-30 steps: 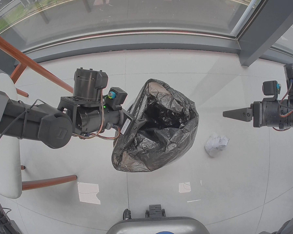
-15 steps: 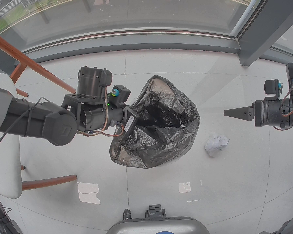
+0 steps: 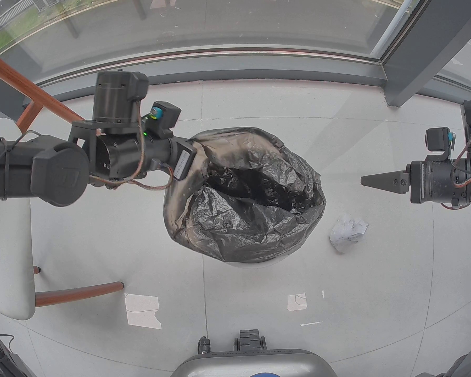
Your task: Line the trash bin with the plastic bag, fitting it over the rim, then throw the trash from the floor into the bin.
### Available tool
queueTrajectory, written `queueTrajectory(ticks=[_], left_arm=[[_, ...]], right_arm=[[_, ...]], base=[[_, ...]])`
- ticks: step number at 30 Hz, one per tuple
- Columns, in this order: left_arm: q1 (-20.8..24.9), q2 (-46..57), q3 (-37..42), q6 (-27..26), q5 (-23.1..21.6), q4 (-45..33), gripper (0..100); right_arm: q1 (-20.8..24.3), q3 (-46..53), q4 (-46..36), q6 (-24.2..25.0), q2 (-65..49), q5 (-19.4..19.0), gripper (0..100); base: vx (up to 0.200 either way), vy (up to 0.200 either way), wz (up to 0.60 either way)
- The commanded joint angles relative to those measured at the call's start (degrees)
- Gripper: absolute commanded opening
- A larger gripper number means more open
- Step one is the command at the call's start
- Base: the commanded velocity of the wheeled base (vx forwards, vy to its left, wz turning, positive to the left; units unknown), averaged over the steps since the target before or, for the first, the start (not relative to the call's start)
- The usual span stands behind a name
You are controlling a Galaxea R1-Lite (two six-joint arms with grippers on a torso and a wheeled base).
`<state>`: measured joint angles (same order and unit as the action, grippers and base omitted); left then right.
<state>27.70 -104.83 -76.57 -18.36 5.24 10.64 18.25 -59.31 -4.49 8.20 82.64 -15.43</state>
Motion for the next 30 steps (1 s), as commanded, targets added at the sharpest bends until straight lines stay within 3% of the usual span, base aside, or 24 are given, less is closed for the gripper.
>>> queueTrajectory(ticks=[1,13,14,19,25,30], left_arm=[[-3.3,-1.1,-1.9,0.1,0.2,4.1,0],[-3.4,-5.7,-1.2,0.0,0.5,5.1,0],[-3.4,-5.7,-1.0,0.0,0.6,5.2,100],[-3.4,-5.4,0.1,0.2,0.6,5.1,100],[-2.6,1.2,9.3,-0.3,-0.4,5.0,100],[3.6,4.5,11.2,-0.5,-1.3,5.1,100]], right_arm=[[0.0,0.2,0.0,0.1,-0.7,0.0,100],[-0.1,1.3,0.0,0.1,-1.5,0.0,100],[-0.1,1.4,0.0,0.1,-1.6,0.0,100],[-0.2,1.6,0.0,0.1,-2.0,0.0,100],[-0.8,2.0,-0.1,0.1,-2.0,0.0,100],[-0.8,3.1,0.0,0.1,-2.7,0.0,100]], base=[[0.000,0.000,0.00],[0.000,0.000,0.00],[0.000,0.000,0.00],[0.000,0.000,0.00],[0.000,0.000,0.00],[0.000,0.000,0.00]])
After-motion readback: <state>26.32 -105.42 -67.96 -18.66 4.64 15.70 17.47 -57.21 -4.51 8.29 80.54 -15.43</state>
